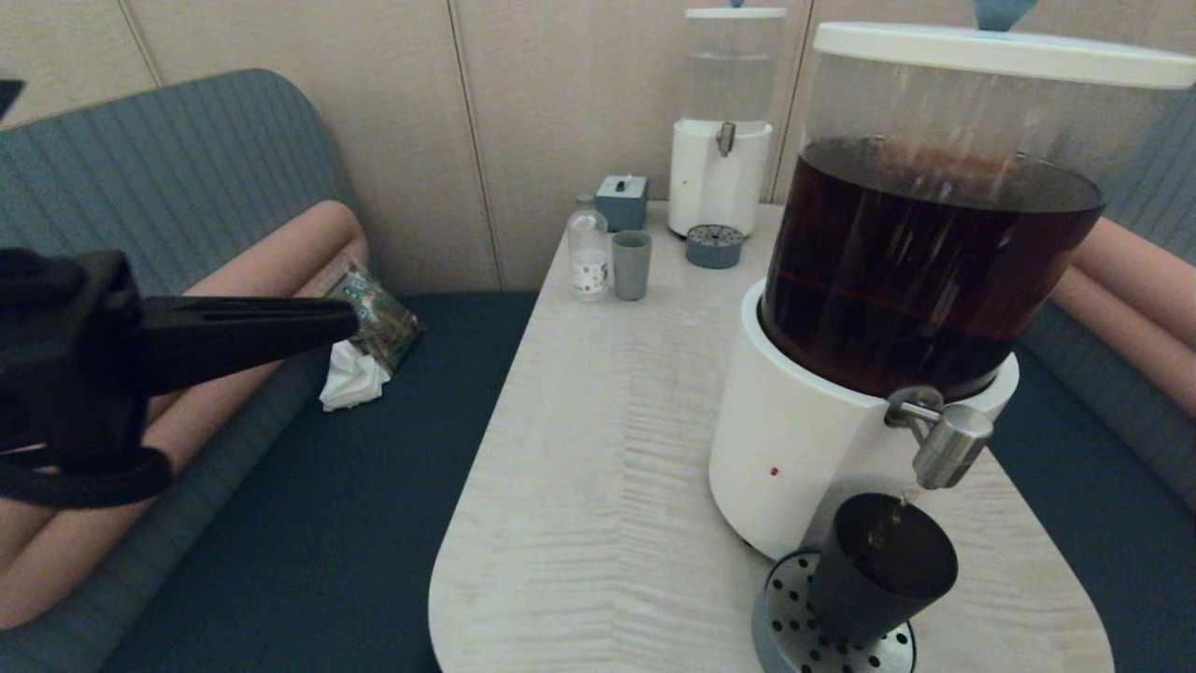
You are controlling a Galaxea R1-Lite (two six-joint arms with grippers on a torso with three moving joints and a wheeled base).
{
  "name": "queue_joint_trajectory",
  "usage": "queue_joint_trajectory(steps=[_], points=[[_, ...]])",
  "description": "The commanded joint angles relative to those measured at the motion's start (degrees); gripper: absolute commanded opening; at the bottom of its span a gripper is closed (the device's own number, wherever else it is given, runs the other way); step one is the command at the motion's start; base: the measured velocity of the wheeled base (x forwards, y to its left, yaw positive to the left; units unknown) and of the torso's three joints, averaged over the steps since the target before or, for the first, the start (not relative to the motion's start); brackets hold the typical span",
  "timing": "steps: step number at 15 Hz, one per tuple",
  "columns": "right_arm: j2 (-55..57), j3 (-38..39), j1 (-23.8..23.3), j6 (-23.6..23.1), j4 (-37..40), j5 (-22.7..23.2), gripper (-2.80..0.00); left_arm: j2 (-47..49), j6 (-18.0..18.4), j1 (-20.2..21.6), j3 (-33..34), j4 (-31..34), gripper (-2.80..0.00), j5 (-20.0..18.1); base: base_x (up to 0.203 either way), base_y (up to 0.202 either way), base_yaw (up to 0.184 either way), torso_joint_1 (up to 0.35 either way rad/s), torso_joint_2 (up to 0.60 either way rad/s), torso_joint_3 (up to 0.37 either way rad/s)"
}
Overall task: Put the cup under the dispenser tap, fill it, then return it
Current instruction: Turn off the faucet
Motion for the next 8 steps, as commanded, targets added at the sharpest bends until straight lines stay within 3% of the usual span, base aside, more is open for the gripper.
queue_joint_trajectory(steps=[1,2,5,6,8], points=[[-0.02,0.53,-0.04,-0.04,0.01,0.02,-2.8,8.47,0.26,-4.73,-3.62,-0.02,-2.8,2.51,0.0,0.0,0.0,0.0,0.0,0.0],[-0.02,0.53,0.04,-0.04,-0.05,0.02,-2.8,10.3,-0.13,-7.48,-6.3,0.41,-2.8,3.94,0.0,0.0,0.0,0.0,0.0,0.0],[-0.02,0.53,-0.04,-0.04,-0.03,0.02,-2.8,14.19,-0.46,-10.54,-12.79,4.68,-2.8,4.68,0.0,0.0,0.0,0.0,0.0,0.0],[-0.02,0.53,0.05,-0.04,-0.05,0.02,-2.8,15.79,1.17,-11.86,-14.04,4.95,-2.8,4.38,0.0,0.0,0.0,0.0,0.0,0.0],[-0.02,0.53,0.05,-0.04,-0.05,0.02,-2.8,19.12,8.1,-14.68,-16.33,5.94,-2.8,4.69,0.0,0.0,0.0,0.0,0.0,0.0]])
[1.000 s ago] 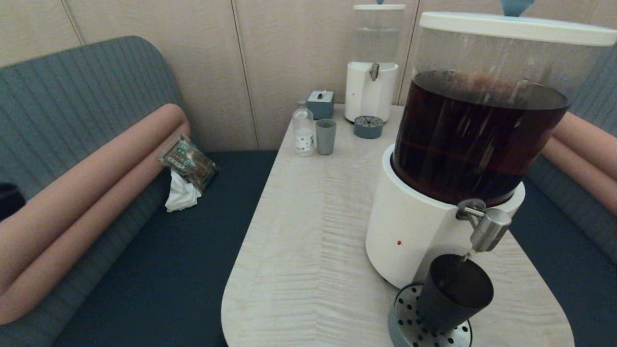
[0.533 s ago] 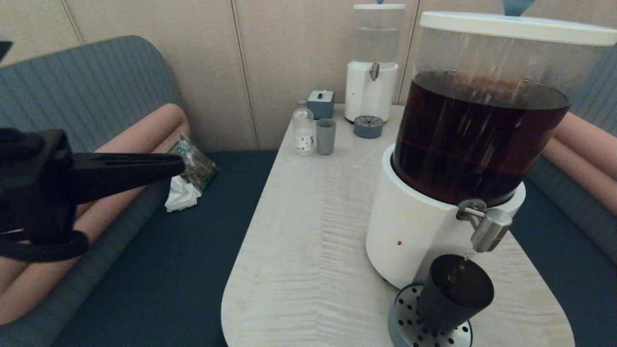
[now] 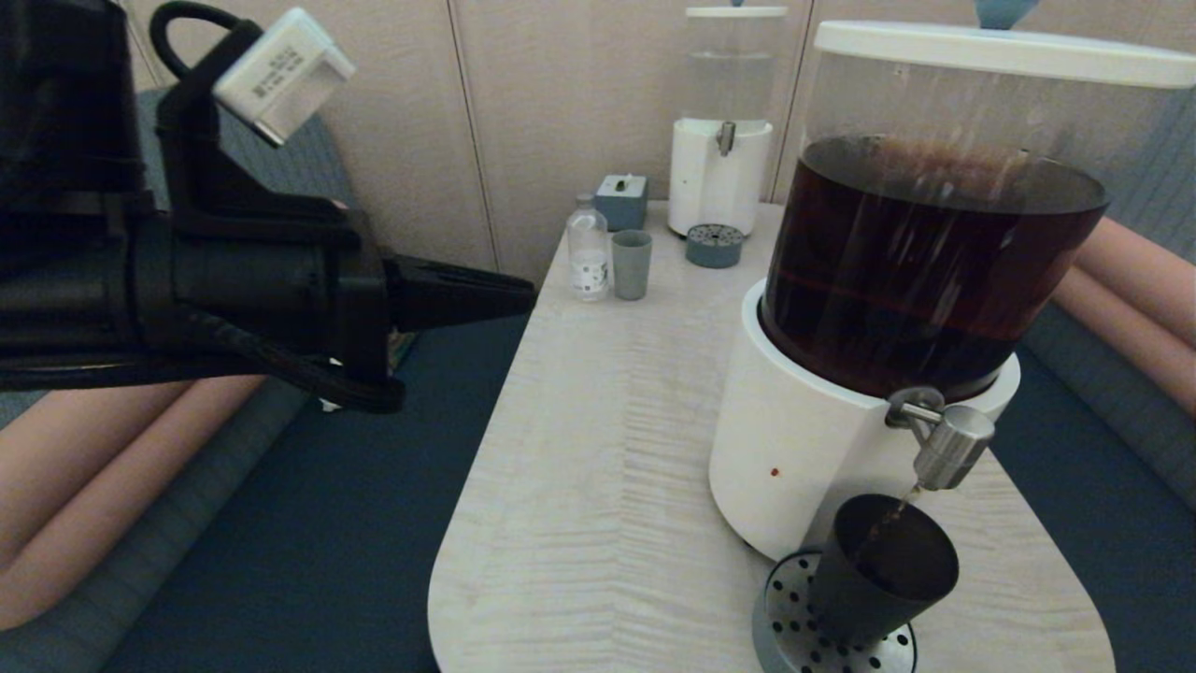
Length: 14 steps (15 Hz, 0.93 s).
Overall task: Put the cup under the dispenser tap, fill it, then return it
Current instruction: Turn off the faucet
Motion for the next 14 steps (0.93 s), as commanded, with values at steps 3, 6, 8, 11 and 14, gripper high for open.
queue_joint_trajectory(steps=[3,6,8,11,14], points=[[-0.02,0.53,0.04,-0.05,0.01,0.05,-2.8,7.81,10.89,-8.13,-4.82,4.04,-2.8,3.96,0.0,0.0,0.0,0.0,0.0,0.0],[-0.02,0.53,0.04,-0.05,-0.06,0.05,-2.8,13.16,20.76,-11.31,-9.98,4.79,-2.8,5.74,0.0,0.0,0.0,0.0,0.0,0.0],[-0.02,0.53,-0.04,-0.05,-0.07,0.05,-2.8,15.09,22.07,-14.67,-12.82,4.86,-2.8,6.89,0.0,0.0,0.0,0.0,0.0,0.0],[-0.02,0.53,0.03,-0.05,-0.02,0.05,-2.8,17.02,21.83,-20.21,-13.93,4.84,-2.8,7.09,0.0,0.0,0.0,0.0,0.0,0.0],[-0.02,0.53,0.04,-0.05,-0.07,0.05,-2.8,19.15,21.18,-23.47,-14.06,4.51,-2.8,7.79,0.0,0.0,0.0,0.0,0.0,0.0]])
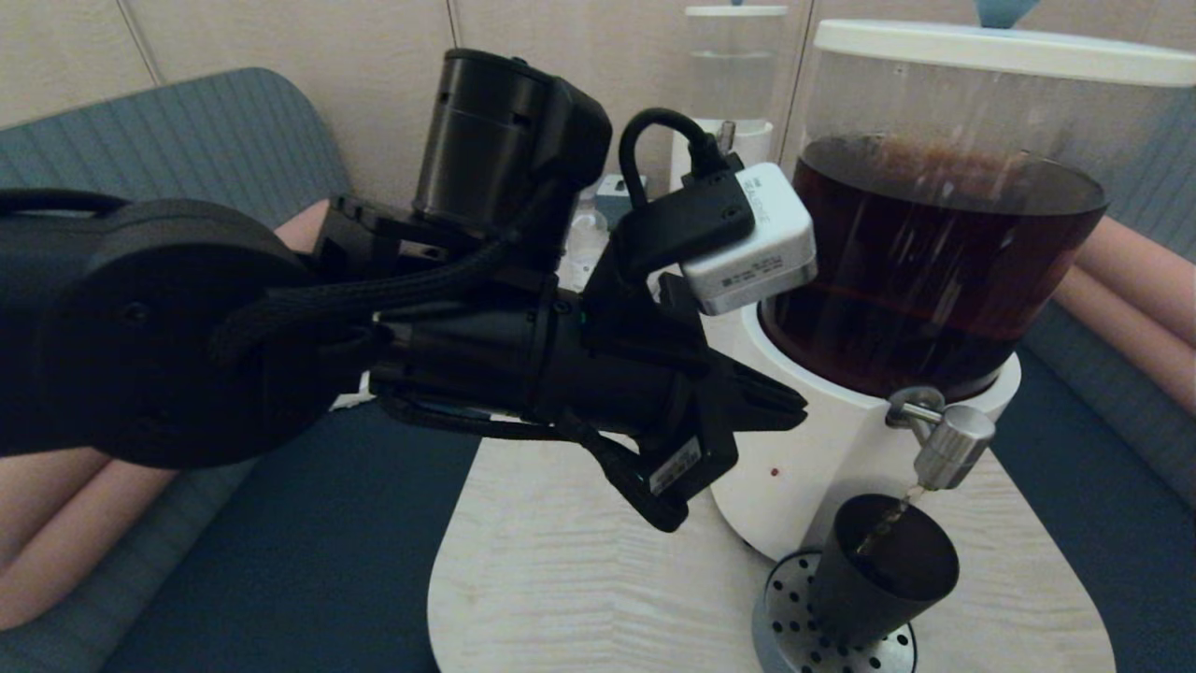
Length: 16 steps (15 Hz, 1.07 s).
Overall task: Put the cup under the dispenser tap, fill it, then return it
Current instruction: Turn off the faucet
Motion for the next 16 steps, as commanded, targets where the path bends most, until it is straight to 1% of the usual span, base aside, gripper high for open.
queue_joint_trajectory(steps=[1,3,6,9,10,13,16], points=[[-0.02,0.53,-0.03,-0.04,-0.05,0.03,-2.8,1.4,0.11,-1.44,-0.07,-0.07,-2.8,0.27,0.0,0.0,0.0,0.0,0.0,0.0],[-0.02,0.53,-0.01,-0.04,-0.05,0.03,-2.8,1.97,0.03,-2.24,-0.07,-0.22,-2.8,0.29,0.0,0.0,0.0,0.0,0.0,0.0],[-0.02,0.53,-0.04,-0.04,-0.05,0.03,-2.8,3.48,-1.3,-2.99,-0.74,-1.06,-2.8,0.7,0.0,0.0,0.0,0.0,0.0,0.0],[-0.02,0.53,-0.04,-0.04,-0.05,0.03,-2.8,6.6,-2.03,-3.54,-2.16,-6.8,-2.8,2.84,0.0,0.0,0.0,0.0,0.0,0.0],[-0.02,0.53,-0.03,-0.04,-0.03,0.03,-2.8,7.49,-2.21,-3.78,-2.85,-7.62,-2.8,3.03,0.0,0.0,0.0,0.0,0.0,0.0],[-0.02,0.53,0.0,-0.04,-0.05,0.03,-2.8,9.05,-2.27,-3.96,-4.12,-7.9,-2.8,3.99,0.0,0.0,0.0,0.0,0.0,0.0],[-0.02,0.53,0.02,-0.04,-0.05,0.03,-2.8,9.48,-2.27,-4.12,-4.54,-7.9,-2.8,4.07,0.0,0.0,0.0,0.0,0.0,0.0]])
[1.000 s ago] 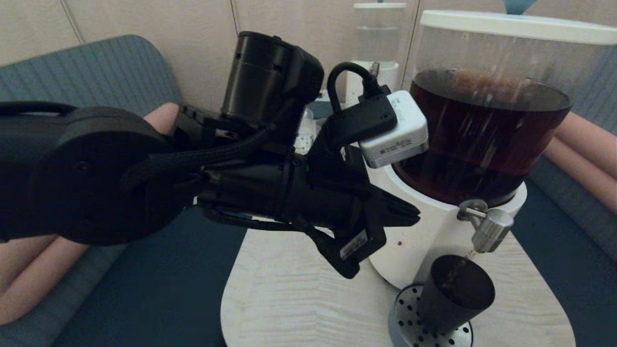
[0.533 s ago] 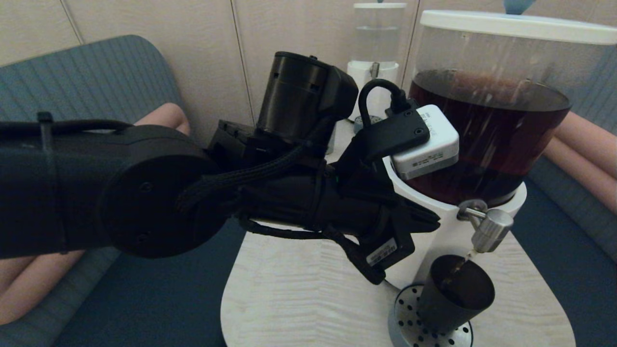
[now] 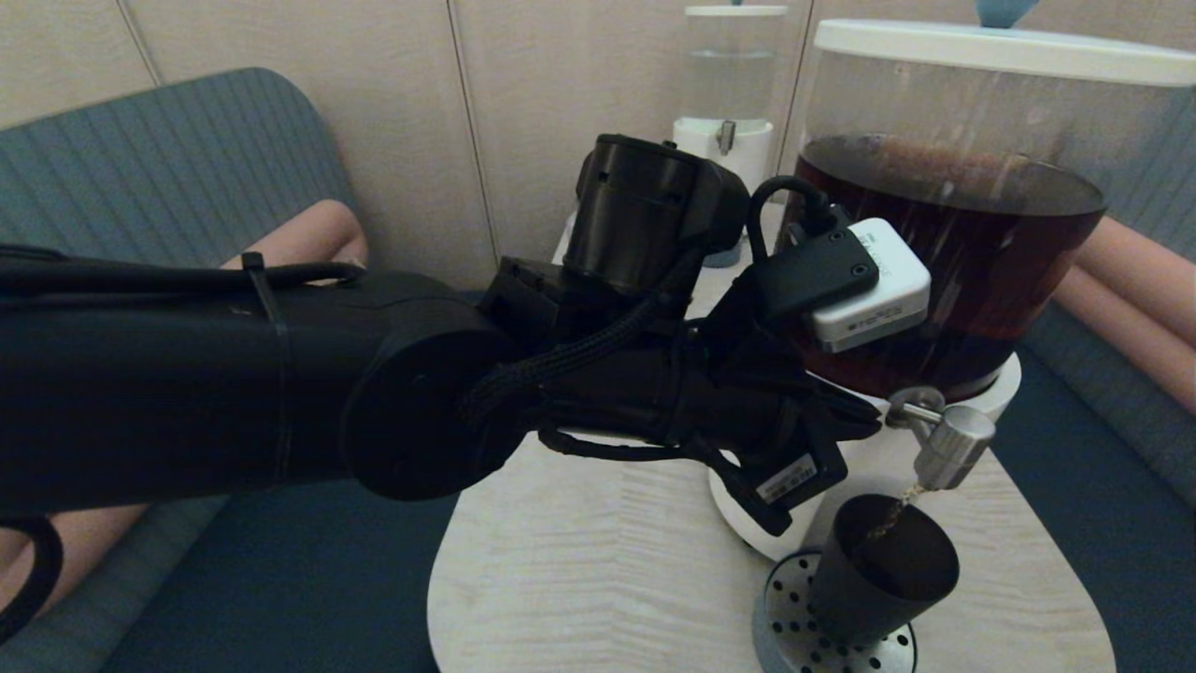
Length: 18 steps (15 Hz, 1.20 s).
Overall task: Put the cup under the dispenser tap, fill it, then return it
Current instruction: Turn off the faucet
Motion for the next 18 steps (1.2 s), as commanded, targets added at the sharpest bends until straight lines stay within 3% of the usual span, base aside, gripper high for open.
queue_joint_trajectory(steps=[1,18], points=[[-0.02,0.53,0.03,-0.05,0.04,0.05,-2.8,0.47,0.17,-0.06,-0.36,-0.03,-2.8,-0.06,0.0,0.0,0.0,0.0,0.0,0.0],[-0.02,0.53,-0.02,-0.05,0.03,0.05,-2.8,4.68,0.26,-1.73,-6.59,-0.47,-2.8,0.12,0.0,0.0,0.0,0.0,0.0,0.0]])
